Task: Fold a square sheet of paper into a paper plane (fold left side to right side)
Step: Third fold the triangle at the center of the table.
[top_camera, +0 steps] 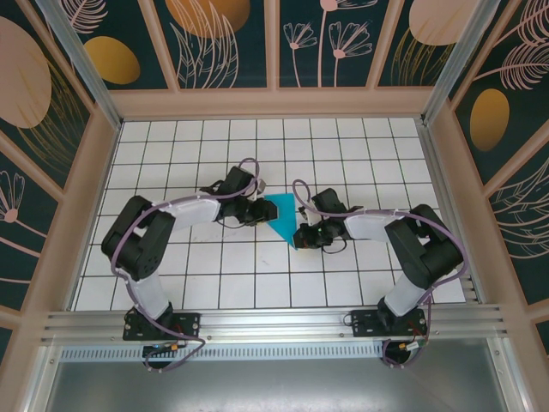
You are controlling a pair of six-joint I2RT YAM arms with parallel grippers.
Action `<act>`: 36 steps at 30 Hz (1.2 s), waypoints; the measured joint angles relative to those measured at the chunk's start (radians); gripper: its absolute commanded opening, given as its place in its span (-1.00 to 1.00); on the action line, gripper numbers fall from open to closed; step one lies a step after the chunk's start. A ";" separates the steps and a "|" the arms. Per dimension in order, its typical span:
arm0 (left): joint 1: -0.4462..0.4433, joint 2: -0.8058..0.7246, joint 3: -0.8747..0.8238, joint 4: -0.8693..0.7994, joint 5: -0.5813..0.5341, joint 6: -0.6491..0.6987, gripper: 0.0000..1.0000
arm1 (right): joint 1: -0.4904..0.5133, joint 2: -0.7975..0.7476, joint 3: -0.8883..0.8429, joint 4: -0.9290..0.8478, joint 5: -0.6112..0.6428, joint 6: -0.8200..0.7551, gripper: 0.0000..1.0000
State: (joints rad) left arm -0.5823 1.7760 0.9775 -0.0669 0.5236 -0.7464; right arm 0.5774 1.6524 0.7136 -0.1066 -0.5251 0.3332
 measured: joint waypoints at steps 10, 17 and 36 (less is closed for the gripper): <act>-0.088 -0.007 -0.111 0.203 0.050 -0.201 -0.43 | 0.000 0.000 0.000 0.000 0.000 0.014 -0.86; -0.117 0.052 -0.111 0.323 0.045 -0.333 -0.46 | -0.001 0.000 0.000 0.000 0.000 0.015 -0.89; -0.143 0.112 -0.121 0.372 -0.020 -0.437 -0.45 | -0.002 0.000 0.000 0.000 0.000 0.016 -0.90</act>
State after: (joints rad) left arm -0.7258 1.8881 0.8570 0.3050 0.5037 -1.1835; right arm 0.5755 1.6524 0.7132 -0.1070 -0.5247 0.3489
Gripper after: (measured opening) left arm 0.275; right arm 0.057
